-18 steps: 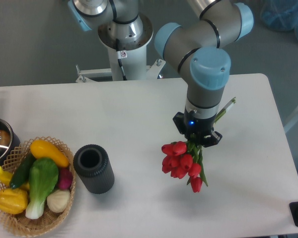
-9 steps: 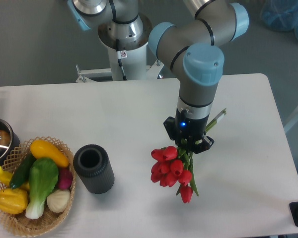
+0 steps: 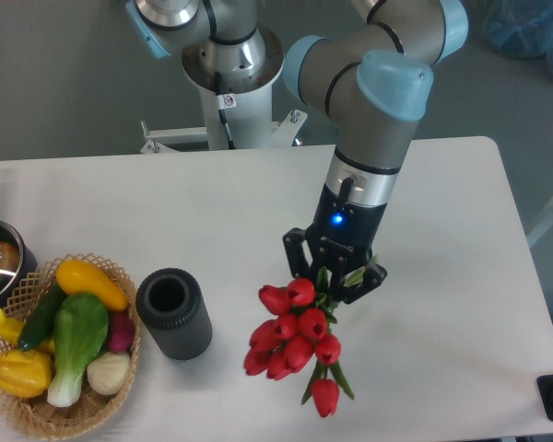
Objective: Insert the flowers into the vase
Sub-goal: 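Swing the tulips over the black vase, stems pointing down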
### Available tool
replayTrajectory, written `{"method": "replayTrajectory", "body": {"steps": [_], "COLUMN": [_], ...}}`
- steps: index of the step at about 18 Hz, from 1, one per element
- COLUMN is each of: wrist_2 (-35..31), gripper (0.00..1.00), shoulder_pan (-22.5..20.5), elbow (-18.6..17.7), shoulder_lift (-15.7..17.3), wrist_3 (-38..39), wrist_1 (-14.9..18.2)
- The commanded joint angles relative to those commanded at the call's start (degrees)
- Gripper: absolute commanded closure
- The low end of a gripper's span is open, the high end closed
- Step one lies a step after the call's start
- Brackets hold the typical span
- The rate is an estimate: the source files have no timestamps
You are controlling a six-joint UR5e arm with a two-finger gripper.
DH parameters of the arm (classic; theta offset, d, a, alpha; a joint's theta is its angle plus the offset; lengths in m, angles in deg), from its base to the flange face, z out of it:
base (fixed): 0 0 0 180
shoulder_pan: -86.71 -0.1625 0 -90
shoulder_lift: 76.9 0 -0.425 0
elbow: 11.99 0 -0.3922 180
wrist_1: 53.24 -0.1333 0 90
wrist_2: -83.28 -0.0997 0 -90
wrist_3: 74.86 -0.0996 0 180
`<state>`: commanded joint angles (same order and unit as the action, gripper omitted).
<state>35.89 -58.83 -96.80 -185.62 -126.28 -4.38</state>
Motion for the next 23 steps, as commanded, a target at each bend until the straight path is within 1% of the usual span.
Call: {"method": "replayTrajectory", "body": {"steps": [3,5,6,8,9,11,12,14,16,17,21,23], "wrist_2": [1.1,3.4,5.5,11.2,14.7,19.9,21.3,26.1,30.9,32.7,39.1,41.5], "gripper": [1.0,1.0,1.0,0.88,0.87,0.88,0.87,0.87,0.87,0.84,0.84,0.84], "shoulder_pan": [-0.1,-0.6,-1.0,-2.4,-2.6,-2.5,-2.4,-2.5,-2.5,-2.6,-2.2,-1.8], "elbow": [0.2,0.3,0.4,0.4,0.3,-0.3,-0.4,-2.3,-3.2,-3.2,-3.3,-4.6], "shoulder_lift": [0.4,0.8,0.9,1.0,0.9,0.9,0.9,0.9,1.2,1.3,1.4,1.4], "wrist_3": [2.5,3.6,4.6,5.5,5.5,5.5,5.5,5.5,5.5,5.5,5.4,4.8], "wrist_1": [-0.7,-1.7,-2.3,-4.0,-4.4,-4.5,-4.4,-4.5,-4.5,-4.5,-4.4,-4.5]}}
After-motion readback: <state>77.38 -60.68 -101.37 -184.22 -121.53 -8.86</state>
